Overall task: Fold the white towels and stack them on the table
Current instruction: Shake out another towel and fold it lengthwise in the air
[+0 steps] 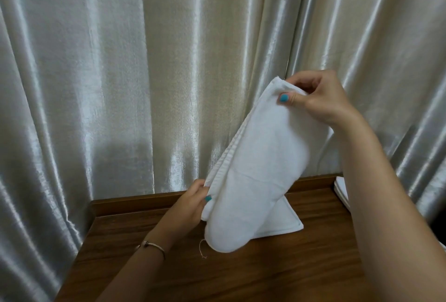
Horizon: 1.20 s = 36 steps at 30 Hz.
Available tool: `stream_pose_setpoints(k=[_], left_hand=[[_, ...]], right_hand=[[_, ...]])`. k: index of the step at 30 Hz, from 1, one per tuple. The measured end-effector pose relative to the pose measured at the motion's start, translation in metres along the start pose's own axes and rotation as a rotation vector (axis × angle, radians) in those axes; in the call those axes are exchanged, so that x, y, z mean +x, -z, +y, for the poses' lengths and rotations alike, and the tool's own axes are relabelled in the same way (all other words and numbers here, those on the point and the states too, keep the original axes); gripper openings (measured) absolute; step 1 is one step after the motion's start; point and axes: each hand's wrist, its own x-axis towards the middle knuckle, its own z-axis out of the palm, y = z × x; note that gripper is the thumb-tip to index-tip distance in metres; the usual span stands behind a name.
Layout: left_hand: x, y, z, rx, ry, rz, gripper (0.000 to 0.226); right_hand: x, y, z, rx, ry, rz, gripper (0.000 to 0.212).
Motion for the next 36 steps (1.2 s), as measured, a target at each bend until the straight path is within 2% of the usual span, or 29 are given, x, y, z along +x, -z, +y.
stream_pose_setpoints(k=[4, 7, 11, 14, 16, 19, 24, 26, 30, 36], left_hand=[[0.000, 0.000, 0.000, -0.085, 0.036, -0.040, 0.029], [0.000, -0.002, -0.001, -0.003, 0.057, -0.108, 0.032], [0.001, -0.006, -0.001, 0.037, 0.016, -0.109, 0.038], [0.005, -0.012, 0.002, 0.035, 0.098, -0.167, 0.047], [0.010, -0.016, 0.007, -0.019, 0.189, -0.132, 0.049], [0.018, -0.018, 0.010, -0.080, 0.204, -0.037, 0.041], [0.012, -0.017, -0.002, 0.055, 0.157, 0.051, 0.024], [0.009, -0.016, -0.005, -0.034, 0.130, 0.031, 0.023], [0.004, -0.018, -0.006, -0.172, 0.029, -0.085, 0.038], [0.002, -0.023, 0.005, -0.286, 0.075, -0.019, 0.041]], right_hand=[[0.000, 0.001, 0.000, -0.016, 0.004, 0.009, 0.018], [0.000, 0.002, -0.001, -0.036, 0.009, 0.008, 0.019], [0.000, 0.002, -0.002, -0.034, 0.015, 0.012, 0.019], [0.000, 0.001, -0.003, -0.025, 0.013, 0.007, 0.016], [-0.001, 0.000, -0.005, -0.019, 0.018, 0.000, 0.017], [-0.001, 0.001, -0.005, -0.013, 0.028, 0.003, 0.018], [-0.002, 0.006, -0.003, -0.011, 0.031, 0.020, 0.016], [-0.002, 0.008, -0.003, 0.015, 0.039, 0.027, 0.018], [-0.002, 0.011, -0.004, 0.047, 0.065, 0.017, 0.020], [-0.002, 0.012, -0.004, 0.062, 0.077, 0.003, 0.021]])
